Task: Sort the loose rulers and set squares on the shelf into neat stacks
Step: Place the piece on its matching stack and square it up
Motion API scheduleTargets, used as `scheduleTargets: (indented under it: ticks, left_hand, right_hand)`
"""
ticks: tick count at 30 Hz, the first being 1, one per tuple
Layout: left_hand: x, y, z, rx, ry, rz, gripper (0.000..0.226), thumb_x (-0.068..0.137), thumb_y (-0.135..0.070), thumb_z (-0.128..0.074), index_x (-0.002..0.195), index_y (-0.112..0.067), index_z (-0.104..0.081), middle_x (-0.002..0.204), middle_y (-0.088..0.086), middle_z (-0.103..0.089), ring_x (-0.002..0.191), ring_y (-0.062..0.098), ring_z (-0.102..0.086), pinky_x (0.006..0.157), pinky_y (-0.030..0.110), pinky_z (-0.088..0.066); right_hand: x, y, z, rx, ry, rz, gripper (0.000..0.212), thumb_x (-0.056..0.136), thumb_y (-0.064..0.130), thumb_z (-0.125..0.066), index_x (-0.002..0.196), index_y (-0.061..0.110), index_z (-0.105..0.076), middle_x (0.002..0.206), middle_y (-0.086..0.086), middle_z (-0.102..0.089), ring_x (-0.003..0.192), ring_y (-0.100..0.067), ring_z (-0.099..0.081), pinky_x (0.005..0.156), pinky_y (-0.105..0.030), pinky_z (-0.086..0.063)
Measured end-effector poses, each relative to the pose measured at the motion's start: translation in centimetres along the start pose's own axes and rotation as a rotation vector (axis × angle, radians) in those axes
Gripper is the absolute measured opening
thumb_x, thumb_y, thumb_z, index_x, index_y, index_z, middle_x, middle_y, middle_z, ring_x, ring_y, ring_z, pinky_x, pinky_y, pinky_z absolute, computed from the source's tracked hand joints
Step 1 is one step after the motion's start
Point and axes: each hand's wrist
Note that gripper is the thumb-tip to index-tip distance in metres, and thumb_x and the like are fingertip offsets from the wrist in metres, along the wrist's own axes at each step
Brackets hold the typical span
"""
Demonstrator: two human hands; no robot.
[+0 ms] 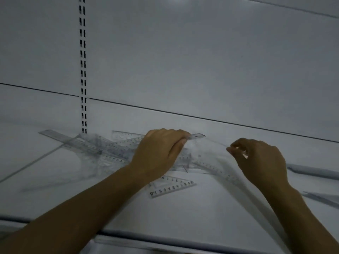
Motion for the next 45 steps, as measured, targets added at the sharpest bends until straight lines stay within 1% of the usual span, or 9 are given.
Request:
scheduleTargets:
  ticks: [6,15,18,22,28,31,34,38,45]
  left_hand:
    - [0.2,-0.4,0.1,0.000,-0.007,-0.017,0.037,0.098,-0.031,-0.034,0.115,-0.016,-0.062,0.086,0.001,-0.063,0.070,0.020,-0.060,0.067,0.032,-0.046]
    - [0.1,-0.4,0.4,-0.037,-0.004,-0.090,0.039,0.099,-0.036,-0.034,0.126,-0.019,-0.057,0.091,-0.001,-0.065,0.073,0.011,-0.059,0.060,0.027,-0.051]
    - [0.1,-1.3,0.8,-0.018,-0.010,-0.073,0.046,0.098,-0.051,-0.021,0.134,-0.031,-0.041,0.080,-0.014,-0.060,0.065,0.005,-0.057,0.056,0.008,-0.040]
    - [0.7,-2.3,0.5,0.056,0.021,-0.113,0.046,0.099,-0.045,-0.026,0.132,-0.022,-0.047,0.083,-0.011,-0.058,0.065,0.007,-0.053,0.053,0.016,-0.043]
    - [4.8,-7.6,-3.9,0.215,0.128,-0.234,0.040,0.099,-0.039,-0.028,0.116,-0.024,-0.061,0.091,-0.011,-0.064,0.082,0.005,-0.053,0.057,0.008,-0.031]
    - [7.6,-12.3,-8.3,0.192,0.120,-0.263,0.039,0.097,-0.038,-0.030,0.115,-0.025,-0.062,0.097,-0.008,-0.066,0.085,0.010,-0.061,0.062,0.021,-0.045]
    - [10.0,-16.6,-13.9,0.181,0.095,-0.339,0.036,0.092,-0.029,-0.036,0.114,-0.018,-0.062,0.095,0.000,-0.067,0.080,0.020,-0.065,0.058,0.033,-0.054]
    - [12.6,-20.9,-20.1,0.208,0.058,-0.418,0.030,0.090,-0.026,-0.042,0.114,-0.021,-0.060,0.079,0.001,-0.065,0.064,0.023,-0.061,0.042,0.030,-0.048]
    - [12.1,-22.4,-24.4,0.156,-0.006,-0.220,0.031,0.093,-0.034,-0.041,0.107,-0.017,-0.063,0.065,-0.001,-0.061,0.048,0.015,-0.053,0.038,0.025,-0.043]
  right_hand:
    - [-0.3,1.5,0.2,0.333,0.100,-0.176,0.017,0.095,0.034,-0.047,0.092,0.027,-0.062,0.064,0.015,-0.065,0.059,-0.008,-0.062,0.064,-0.034,-0.054]
    - [-1.0,2.9,-0.7,0.445,0.116,-0.092,0.013,0.092,0.019,-0.049,0.098,0.027,-0.059,0.076,0.001,-0.070,0.072,-0.020,-0.067,0.068,-0.043,-0.055]
    - [-0.8,3.4,-0.5,0.440,0.131,-0.042,0.013,0.094,0.022,-0.048,0.100,0.027,-0.057,0.084,0.003,-0.072,0.079,-0.020,-0.067,0.069,-0.041,-0.054]
    - [-0.1,2.5,1.5,0.398,0.120,0.063,0.018,0.097,0.022,-0.043,0.106,0.024,-0.057,0.090,0.001,-0.071,0.082,-0.021,-0.064,0.071,-0.037,-0.052]
    - [0.8,-6.1,6.3,0.270,0.085,0.093,0.017,0.096,0.025,-0.046,0.104,0.028,-0.061,0.092,0.007,-0.069,0.086,-0.016,-0.063,0.074,-0.035,-0.050]
    - [0.8,-12.1,7.7,0.184,0.060,0.096,0.018,0.096,0.025,-0.048,0.103,0.029,-0.063,0.091,0.006,-0.071,0.086,-0.018,-0.063,0.070,-0.032,-0.050]
    - [1.1,-19.1,8.6,0.112,0.025,0.077,0.017,0.093,0.024,-0.053,0.103,0.028,-0.068,0.094,0.005,-0.073,0.088,-0.020,-0.066,0.069,-0.031,-0.049]
    - [1.2,-28.7,8.2,0.088,-0.019,0.031,0.013,0.089,0.025,-0.062,0.097,0.024,-0.073,0.097,0.005,-0.072,0.088,-0.017,-0.065,0.065,-0.025,-0.042]
    - [0.7,-36.0,2.1,0.018,-0.024,0.149,0.008,0.079,0.011,-0.074,0.083,0.018,-0.075,0.083,0.002,-0.068,0.080,-0.022,-0.062,0.053,-0.023,-0.038]
Point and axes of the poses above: each hand's wrist, its own x-axis towards the middle knuckle, its own z-axis out of the back of the hand, y = z × x
